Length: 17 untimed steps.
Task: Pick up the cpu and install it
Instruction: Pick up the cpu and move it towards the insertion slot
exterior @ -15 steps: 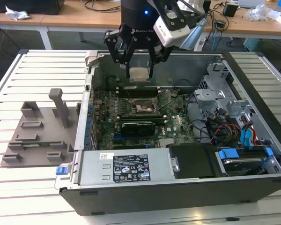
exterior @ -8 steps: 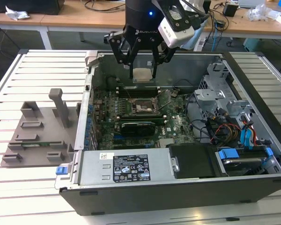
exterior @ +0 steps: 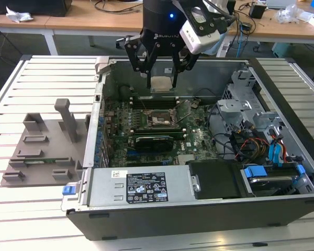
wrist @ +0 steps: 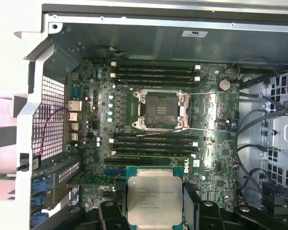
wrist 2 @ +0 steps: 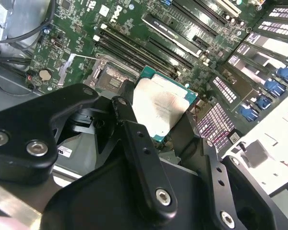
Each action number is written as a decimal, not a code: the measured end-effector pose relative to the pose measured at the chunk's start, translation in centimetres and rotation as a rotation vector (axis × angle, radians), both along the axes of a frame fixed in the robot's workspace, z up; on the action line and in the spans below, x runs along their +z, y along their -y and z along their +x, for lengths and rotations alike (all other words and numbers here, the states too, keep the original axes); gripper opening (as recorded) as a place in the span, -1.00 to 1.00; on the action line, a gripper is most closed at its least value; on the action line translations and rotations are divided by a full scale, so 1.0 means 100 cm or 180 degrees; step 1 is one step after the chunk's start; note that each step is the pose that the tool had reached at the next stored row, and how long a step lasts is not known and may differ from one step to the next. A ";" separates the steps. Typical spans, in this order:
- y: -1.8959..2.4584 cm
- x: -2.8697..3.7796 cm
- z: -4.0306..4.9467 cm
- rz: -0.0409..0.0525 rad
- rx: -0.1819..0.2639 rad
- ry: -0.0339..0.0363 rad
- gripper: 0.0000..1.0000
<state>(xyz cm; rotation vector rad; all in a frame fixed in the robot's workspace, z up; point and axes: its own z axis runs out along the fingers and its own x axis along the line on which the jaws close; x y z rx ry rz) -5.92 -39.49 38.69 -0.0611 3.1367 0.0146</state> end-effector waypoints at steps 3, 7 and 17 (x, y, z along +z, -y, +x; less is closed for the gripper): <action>0.0000 -0.0004 0.0023 -0.0001 0.0000 0.0000 0.09; 0.0000 -0.0009 0.0049 -0.0001 0.0000 0.0000 0.09; 0.0000 -0.0018 0.0105 -0.0004 0.0000 0.0000 0.09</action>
